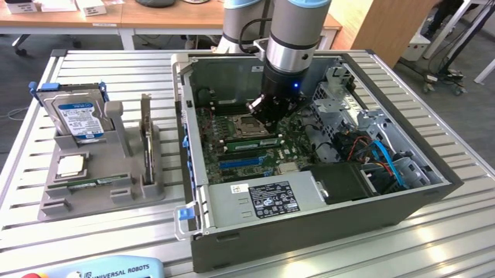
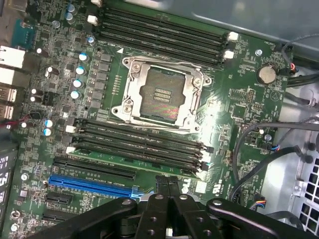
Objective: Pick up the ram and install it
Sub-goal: 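Press down the ram until it locks into place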
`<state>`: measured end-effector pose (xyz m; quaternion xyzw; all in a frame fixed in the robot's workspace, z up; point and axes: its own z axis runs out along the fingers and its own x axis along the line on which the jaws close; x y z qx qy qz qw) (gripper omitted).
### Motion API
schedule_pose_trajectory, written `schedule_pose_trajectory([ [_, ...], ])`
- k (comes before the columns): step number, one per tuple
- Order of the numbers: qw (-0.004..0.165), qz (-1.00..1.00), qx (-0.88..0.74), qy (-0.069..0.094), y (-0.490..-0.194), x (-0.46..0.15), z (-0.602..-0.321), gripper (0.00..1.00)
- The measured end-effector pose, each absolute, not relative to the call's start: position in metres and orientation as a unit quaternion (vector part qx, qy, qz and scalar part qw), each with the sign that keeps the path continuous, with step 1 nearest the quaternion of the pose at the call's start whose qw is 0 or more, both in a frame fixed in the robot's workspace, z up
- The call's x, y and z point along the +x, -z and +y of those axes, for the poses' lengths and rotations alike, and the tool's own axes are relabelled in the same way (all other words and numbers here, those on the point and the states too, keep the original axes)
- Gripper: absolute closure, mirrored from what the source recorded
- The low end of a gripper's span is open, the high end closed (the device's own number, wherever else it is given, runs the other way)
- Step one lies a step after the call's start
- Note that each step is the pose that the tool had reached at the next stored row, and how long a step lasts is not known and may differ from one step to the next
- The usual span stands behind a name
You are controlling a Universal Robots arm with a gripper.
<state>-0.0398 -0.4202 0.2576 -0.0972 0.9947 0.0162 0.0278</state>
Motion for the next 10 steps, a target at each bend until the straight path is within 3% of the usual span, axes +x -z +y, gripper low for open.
schedule_pose_trajectory([
  [5, 0.022, 0.995, -0.097, -0.017, -0.2575, -0.0399, -0.4201, 0.90],
  [10, -0.017, 0.995, -0.096, -0.021, -0.2576, -0.0399, -0.4201, 0.90],
])
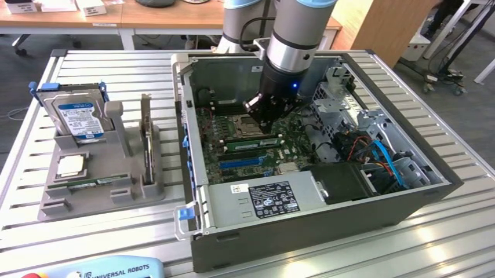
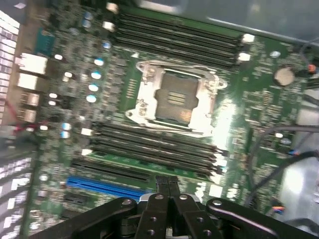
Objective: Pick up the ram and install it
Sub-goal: 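Press down the ram until it locks into place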
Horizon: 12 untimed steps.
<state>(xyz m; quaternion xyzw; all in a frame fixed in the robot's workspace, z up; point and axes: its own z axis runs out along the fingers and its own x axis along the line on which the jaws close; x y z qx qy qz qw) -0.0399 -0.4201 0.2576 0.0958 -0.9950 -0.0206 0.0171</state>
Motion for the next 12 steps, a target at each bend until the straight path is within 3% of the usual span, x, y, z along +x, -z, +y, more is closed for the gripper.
schedule_pose_trajectory([
  [12, 0.019, -0.998, 0.050, 0.022, -0.2574, -0.0398, -0.4201, 0.90],
])
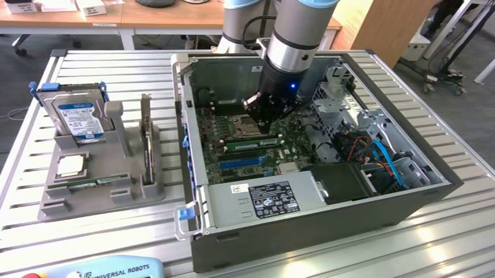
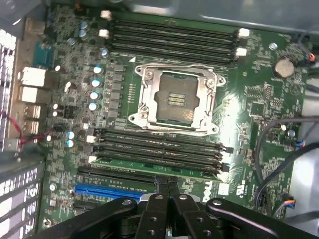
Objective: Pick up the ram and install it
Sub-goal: 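Press down the ram until it locks into place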
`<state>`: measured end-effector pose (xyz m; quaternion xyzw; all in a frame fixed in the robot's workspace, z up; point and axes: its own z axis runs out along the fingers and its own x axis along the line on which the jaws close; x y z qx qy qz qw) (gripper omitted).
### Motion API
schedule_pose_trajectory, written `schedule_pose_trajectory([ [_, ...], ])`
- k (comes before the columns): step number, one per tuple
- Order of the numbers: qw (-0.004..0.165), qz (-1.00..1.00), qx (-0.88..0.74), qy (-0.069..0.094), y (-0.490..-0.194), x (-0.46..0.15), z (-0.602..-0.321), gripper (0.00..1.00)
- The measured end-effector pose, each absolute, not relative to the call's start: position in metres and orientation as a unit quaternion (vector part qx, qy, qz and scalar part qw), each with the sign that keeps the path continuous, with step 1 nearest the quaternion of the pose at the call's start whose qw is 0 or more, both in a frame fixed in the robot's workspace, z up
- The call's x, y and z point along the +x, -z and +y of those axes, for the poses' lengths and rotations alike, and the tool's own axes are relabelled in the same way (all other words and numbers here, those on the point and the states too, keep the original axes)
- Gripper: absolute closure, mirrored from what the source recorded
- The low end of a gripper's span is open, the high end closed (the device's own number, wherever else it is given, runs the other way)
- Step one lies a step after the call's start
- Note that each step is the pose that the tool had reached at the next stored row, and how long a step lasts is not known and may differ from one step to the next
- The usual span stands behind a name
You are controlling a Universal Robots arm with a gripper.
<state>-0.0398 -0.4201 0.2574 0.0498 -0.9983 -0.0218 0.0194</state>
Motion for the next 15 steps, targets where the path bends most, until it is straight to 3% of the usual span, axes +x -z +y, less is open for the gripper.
schedule_pose_trajectory([
  [15, 0.015, -0.998, 0.050, 0.022, -0.2566, -0.0421, -0.4202, 0.90],
])
